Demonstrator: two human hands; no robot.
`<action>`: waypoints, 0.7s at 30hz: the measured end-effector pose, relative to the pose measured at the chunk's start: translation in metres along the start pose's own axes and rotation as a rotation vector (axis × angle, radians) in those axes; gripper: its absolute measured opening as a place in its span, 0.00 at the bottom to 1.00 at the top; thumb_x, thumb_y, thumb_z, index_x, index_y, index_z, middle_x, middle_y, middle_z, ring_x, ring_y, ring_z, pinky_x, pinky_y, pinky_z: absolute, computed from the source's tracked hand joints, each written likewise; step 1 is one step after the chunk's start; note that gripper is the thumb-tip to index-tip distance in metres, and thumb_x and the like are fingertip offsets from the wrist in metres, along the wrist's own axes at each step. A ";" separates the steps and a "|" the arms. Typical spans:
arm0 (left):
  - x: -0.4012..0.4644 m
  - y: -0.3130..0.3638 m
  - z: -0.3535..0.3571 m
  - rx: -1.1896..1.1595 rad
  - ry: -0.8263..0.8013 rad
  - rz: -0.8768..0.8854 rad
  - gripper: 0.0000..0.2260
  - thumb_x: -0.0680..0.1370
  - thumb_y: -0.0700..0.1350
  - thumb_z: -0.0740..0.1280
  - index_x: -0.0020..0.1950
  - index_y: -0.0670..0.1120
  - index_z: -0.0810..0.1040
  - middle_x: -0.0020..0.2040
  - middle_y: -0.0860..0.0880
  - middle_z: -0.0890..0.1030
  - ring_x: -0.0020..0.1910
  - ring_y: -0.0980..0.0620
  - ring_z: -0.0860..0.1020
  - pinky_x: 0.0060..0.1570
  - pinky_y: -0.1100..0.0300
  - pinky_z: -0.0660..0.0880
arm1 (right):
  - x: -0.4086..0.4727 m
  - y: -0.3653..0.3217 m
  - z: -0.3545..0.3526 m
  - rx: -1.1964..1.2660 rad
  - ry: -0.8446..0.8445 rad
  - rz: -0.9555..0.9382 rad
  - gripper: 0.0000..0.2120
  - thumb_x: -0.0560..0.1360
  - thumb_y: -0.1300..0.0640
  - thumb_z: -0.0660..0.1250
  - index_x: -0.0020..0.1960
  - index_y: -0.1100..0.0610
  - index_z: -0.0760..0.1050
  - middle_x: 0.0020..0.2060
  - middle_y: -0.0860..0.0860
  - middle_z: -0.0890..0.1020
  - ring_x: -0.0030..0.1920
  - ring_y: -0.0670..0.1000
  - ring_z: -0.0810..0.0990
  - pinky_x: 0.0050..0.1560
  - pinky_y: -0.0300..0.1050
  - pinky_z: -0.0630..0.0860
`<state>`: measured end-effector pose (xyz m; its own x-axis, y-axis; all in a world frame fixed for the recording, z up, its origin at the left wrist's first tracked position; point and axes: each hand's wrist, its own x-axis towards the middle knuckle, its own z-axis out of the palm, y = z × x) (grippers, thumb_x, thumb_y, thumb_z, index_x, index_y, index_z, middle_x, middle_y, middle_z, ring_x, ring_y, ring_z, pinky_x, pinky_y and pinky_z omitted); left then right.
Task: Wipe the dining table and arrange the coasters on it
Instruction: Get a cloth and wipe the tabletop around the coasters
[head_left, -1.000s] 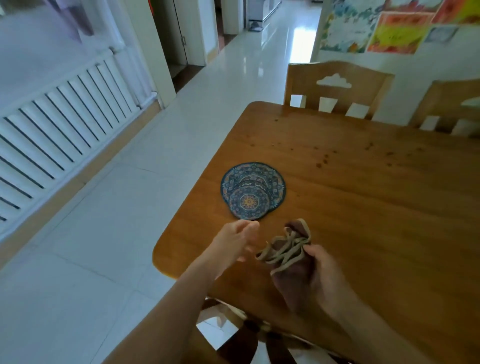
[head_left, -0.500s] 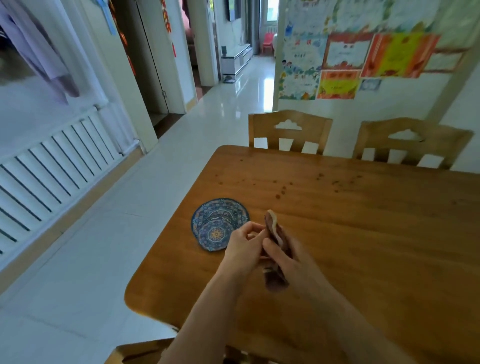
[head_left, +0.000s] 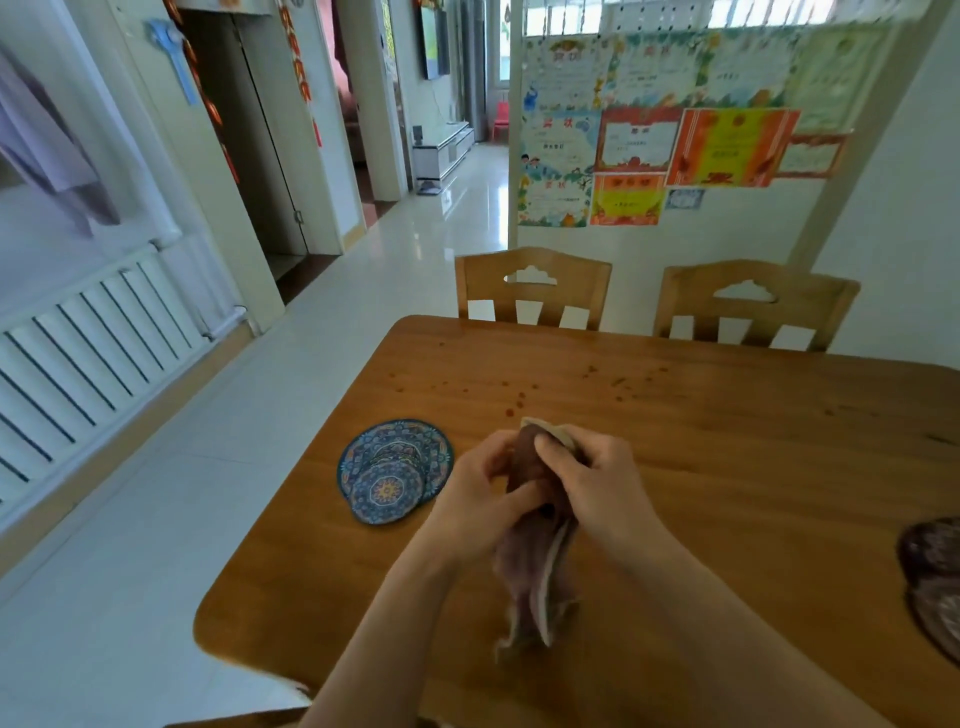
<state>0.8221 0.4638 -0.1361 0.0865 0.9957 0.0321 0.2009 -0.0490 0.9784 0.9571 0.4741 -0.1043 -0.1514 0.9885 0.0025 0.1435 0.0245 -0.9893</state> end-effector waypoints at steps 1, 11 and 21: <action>0.004 0.003 0.001 -0.021 -0.030 0.014 0.14 0.74 0.39 0.73 0.59 0.47 0.79 0.52 0.50 0.83 0.53 0.53 0.81 0.53 0.59 0.79 | 0.002 -0.004 -0.004 -0.030 0.008 -0.027 0.10 0.79 0.61 0.65 0.44 0.49 0.81 0.38 0.47 0.83 0.38 0.39 0.81 0.37 0.30 0.74; 0.028 -0.047 0.016 0.262 -0.218 -0.277 0.06 0.74 0.45 0.73 0.50 0.47 0.85 0.47 0.48 0.86 0.51 0.49 0.83 0.57 0.51 0.78 | 0.023 -0.029 -0.066 0.292 0.233 0.022 0.06 0.78 0.57 0.66 0.48 0.56 0.82 0.39 0.53 0.84 0.41 0.52 0.84 0.42 0.45 0.81; 0.087 -0.011 -0.001 0.073 0.141 -0.212 0.04 0.80 0.44 0.67 0.47 0.45 0.79 0.42 0.48 0.80 0.45 0.50 0.78 0.44 0.57 0.76 | 0.067 0.011 -0.144 -0.023 0.375 0.096 0.06 0.79 0.58 0.66 0.46 0.50 0.79 0.42 0.44 0.80 0.45 0.43 0.77 0.49 0.41 0.72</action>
<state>0.8269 0.5513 -0.1440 -0.1005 0.9852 -0.1388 0.2701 0.1613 0.9492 1.0892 0.5625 -0.0941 0.2311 0.9724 -0.0324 0.1620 -0.0713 -0.9842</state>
